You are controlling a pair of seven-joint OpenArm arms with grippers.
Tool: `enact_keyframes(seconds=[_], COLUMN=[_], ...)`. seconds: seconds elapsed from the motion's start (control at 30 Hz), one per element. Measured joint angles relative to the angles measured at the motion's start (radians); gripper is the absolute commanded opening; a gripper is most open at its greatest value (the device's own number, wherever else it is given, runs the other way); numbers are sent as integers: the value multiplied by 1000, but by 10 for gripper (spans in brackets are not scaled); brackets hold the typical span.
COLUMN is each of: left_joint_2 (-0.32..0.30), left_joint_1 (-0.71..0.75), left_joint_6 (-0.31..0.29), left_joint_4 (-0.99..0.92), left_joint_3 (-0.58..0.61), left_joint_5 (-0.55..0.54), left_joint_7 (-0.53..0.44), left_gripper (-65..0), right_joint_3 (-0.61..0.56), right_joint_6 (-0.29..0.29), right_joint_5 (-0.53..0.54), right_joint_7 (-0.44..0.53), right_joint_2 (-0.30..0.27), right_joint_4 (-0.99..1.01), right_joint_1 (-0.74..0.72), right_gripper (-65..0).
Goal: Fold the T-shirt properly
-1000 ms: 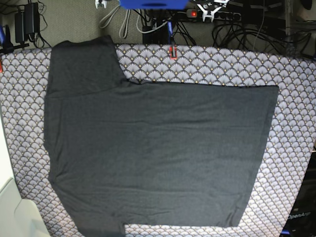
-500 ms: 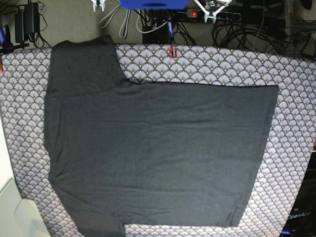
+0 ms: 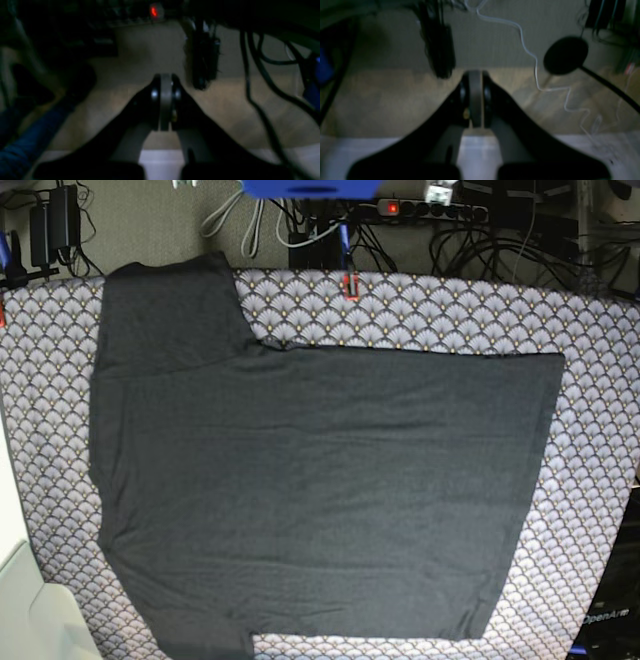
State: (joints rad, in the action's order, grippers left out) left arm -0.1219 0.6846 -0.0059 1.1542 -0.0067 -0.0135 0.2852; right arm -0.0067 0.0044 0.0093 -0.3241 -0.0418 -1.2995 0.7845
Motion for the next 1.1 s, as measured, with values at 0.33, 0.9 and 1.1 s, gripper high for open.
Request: enact_keyframes(seconds=[0.33,0.9,1.1], left_joint_2=[-132,1,79], left_joint_1=[269,356,348], left_joint_6=[2,2,3], left_joint_4=[545,827,832], left_joint_3=[-110,-301,-325], left_joint_5=[-255,-261,-261], left_joint_7=[11,154,157], left_gripper=[-647,-646,-646], right_joint_3=[84,354,531], right_joint_6=[-4,320,591], right_joint_5=[-2,370,437], right_joint_7=[-13,-336,-610], right_joint_2=[-8,-132,-156], right_joint_4=[-537,-709,-705], right_joint_1=[238,4,-169], right_gripper=[-650,-645,-645])
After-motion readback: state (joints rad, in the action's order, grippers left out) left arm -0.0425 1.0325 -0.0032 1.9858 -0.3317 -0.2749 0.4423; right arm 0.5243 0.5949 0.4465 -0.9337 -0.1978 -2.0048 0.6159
